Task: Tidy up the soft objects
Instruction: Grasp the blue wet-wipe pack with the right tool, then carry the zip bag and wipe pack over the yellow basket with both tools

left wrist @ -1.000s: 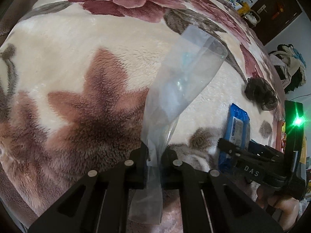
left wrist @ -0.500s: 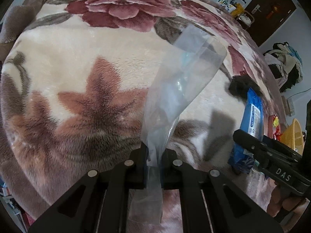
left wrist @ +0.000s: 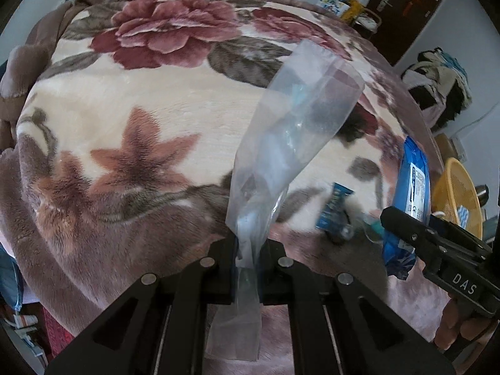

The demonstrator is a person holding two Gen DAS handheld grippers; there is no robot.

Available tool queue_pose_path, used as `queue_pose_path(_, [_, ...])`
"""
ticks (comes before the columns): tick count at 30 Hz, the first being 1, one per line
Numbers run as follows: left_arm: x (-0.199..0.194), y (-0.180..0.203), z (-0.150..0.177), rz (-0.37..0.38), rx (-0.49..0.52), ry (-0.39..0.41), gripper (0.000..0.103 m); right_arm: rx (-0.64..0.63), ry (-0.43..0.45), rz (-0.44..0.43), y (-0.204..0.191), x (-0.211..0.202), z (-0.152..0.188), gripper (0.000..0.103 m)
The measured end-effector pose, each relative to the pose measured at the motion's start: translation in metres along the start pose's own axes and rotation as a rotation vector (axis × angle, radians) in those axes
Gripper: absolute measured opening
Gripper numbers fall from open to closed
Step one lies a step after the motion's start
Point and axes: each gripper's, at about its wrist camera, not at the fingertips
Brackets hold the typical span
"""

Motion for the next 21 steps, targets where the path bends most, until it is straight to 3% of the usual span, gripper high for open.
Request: queue_pose_path(21, [-0.015, 0.106, 0.022, 0.039, 0.176, -0.005, 0.007, 0.125, 0.096, 0.043, 0.079, -0.075, 0.036, 0.061])
Point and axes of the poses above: each gripper's, at about its wrist camera, not at the fingertips, and x roughly the way its jaws point, y to its right, z to its underside, and after that the axes turned 6 degrees about y, right-handed
